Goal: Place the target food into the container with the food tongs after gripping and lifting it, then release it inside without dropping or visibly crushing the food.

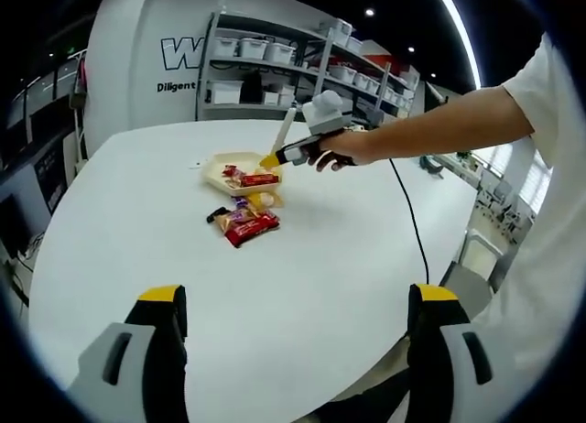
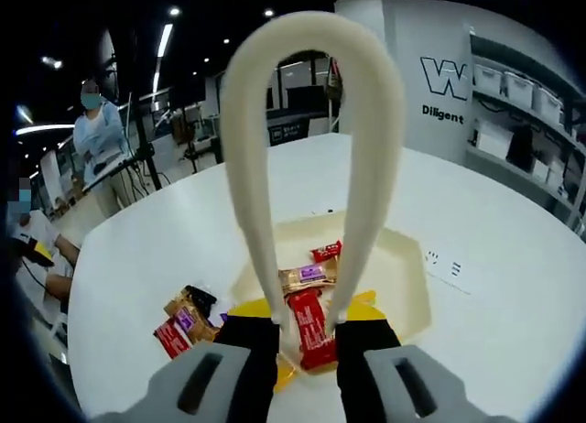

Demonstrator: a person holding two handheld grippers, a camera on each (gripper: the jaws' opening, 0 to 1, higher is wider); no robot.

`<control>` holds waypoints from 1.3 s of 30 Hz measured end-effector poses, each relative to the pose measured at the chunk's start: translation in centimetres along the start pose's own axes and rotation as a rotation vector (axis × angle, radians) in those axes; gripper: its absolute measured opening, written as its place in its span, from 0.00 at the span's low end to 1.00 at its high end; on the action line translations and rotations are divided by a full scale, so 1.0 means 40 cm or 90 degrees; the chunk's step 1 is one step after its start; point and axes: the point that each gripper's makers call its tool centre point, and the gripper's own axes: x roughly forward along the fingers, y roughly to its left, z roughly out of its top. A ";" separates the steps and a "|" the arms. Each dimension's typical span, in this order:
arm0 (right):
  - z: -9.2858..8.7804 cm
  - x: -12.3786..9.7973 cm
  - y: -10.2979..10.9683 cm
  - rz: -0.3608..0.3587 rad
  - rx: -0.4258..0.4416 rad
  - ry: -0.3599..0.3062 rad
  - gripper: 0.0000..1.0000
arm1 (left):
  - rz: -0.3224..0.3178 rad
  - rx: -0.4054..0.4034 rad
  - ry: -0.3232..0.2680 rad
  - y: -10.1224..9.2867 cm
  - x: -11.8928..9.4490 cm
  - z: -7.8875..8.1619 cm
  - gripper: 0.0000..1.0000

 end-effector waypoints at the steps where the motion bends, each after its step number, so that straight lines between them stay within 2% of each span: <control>1: 0.000 -0.004 0.002 0.002 -0.006 -0.002 0.17 | -0.002 0.000 -0.002 -0.003 -0.001 0.002 0.99; 4: 0.002 -0.011 0.001 0.006 -0.010 -0.007 0.18 | -0.004 0.004 -0.005 -0.008 -0.003 0.005 0.99; 12: -0.006 -0.020 0.041 0.033 -0.022 -0.013 0.18 | -0.008 0.010 -0.010 -0.018 -0.014 0.003 0.99; 17: -0.037 -0.025 0.099 0.066 -0.047 -0.010 0.19 | -0.010 0.010 -0.011 -0.024 -0.021 -0.002 0.99; 20: -0.062 -0.013 0.130 0.091 -0.075 0.009 0.19 | -0.011 0.010 -0.013 -0.028 -0.025 -0.004 0.99; 24: -0.085 -0.020 0.213 0.123 -0.102 0.022 0.19 | -0.011 0.011 -0.015 -0.032 -0.031 -0.007 0.99; 31: -0.111 -0.004 0.305 0.162 -0.112 0.042 0.19 | -0.004 0.005 -0.017 -0.029 -0.042 -0.014 0.99; 39: -0.149 0.039 0.314 0.185 -0.107 0.064 0.20 | 0.006 -0.001 -0.014 -0.024 -0.053 -0.024 0.99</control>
